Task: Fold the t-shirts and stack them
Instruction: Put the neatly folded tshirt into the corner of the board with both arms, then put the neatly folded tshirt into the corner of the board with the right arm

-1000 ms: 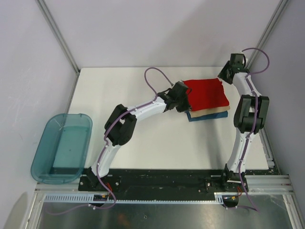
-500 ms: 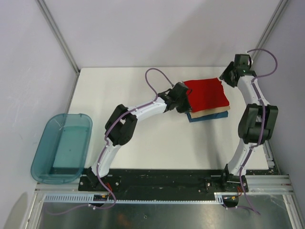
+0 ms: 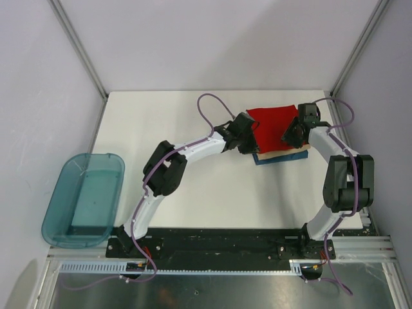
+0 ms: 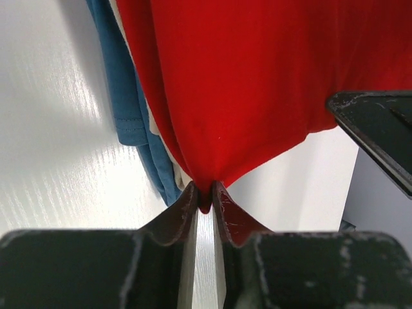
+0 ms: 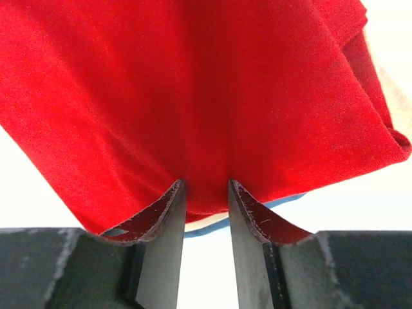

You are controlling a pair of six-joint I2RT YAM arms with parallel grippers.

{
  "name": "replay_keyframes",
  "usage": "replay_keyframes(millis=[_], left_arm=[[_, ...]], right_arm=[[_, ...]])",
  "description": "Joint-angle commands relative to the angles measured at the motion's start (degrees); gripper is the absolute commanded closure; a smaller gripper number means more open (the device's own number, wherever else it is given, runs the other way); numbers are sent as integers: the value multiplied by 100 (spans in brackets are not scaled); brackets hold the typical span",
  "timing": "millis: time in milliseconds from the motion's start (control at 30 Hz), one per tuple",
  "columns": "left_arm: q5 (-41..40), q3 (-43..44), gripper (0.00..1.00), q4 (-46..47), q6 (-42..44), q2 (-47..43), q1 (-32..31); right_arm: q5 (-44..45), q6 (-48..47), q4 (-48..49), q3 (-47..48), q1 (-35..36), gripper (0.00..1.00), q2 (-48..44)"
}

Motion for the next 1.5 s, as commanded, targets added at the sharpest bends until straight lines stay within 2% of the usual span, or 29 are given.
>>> replay_keyframes(millis=[0, 133, 400, 633, 800, 967, 1133, 1467], left_arm=[[114, 78, 81, 13, 83, -60, 11], [121, -4, 76, 8, 179, -225, 82], [230, -315, 60, 13, 453, -990, 267], [174, -1580, 56, 14, 611, -2139, 636], [229, -2528, 55, 20, 748, -3057, 1046], [339, -3171, 54, 13, 910, -3751, 1403], [450, -3572, 54, 17, 1005, -4167, 1630], [690, -3730, 55, 18, 1067, -4264, 1836]], right_arm=[[237, 27, -57, -105, 0, 65, -111], [311, -42, -156, -205, -17, 63, -399], [352, -73, -270, -181, 208, 50, -1209], [1202, 569, -446, -556, 1465, 47, -1459], [1628, 1507, 133, -1218, 2202, 44, -1299], [2195, 2202, 871, -1696, 2587, 44, -921], [2359, 2337, 1472, -1781, 2709, 44, -380], [2877, 2530, 1661, -1608, 2607, 45, 186]])
